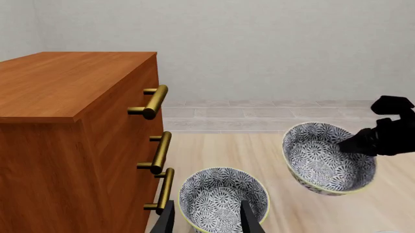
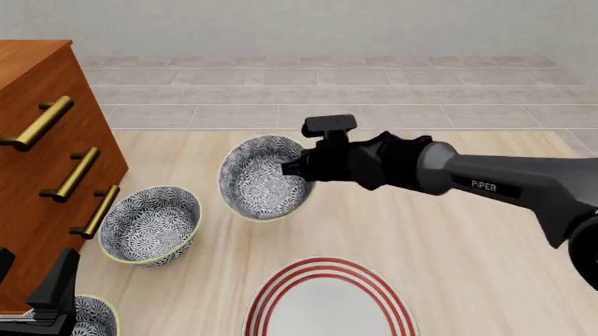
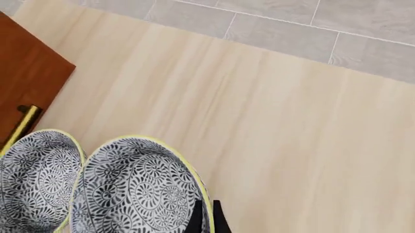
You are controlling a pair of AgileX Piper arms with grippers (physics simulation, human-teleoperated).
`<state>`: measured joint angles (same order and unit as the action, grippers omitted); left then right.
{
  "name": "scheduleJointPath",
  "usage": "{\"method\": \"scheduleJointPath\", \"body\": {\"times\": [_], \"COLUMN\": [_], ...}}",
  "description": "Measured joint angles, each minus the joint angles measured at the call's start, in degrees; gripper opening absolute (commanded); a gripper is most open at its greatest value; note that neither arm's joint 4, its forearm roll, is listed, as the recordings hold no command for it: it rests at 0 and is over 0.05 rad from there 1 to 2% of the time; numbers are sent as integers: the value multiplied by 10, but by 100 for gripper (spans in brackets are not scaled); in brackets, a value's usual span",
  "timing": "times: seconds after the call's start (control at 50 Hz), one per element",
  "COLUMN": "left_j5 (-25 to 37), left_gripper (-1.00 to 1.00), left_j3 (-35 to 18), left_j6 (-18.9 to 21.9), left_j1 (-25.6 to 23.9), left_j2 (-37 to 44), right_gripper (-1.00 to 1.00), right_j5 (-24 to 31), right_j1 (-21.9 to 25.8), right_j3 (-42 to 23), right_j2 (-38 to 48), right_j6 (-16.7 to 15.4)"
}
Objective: Pick up the bowl and put it in the front on the plate.
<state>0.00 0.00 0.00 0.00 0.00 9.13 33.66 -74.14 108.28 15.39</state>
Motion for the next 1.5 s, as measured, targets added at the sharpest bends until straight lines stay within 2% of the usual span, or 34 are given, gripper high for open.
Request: {"method": "scheduleJointPath", "body": {"times": [0.42,1.5], "left_j5": [0,0], "left_gripper": [100,100], "left_j3": [0,0], "left_j6": [0,0], "left_j1": [0,0], "left_j2": [0,0], "right_gripper": [-100,-100], "right_j5": [-42,-71], "right_j1": [14,42], "right_j3": [120,365], "right_j2": [-92,-325], "right_j6": [38,94]}}
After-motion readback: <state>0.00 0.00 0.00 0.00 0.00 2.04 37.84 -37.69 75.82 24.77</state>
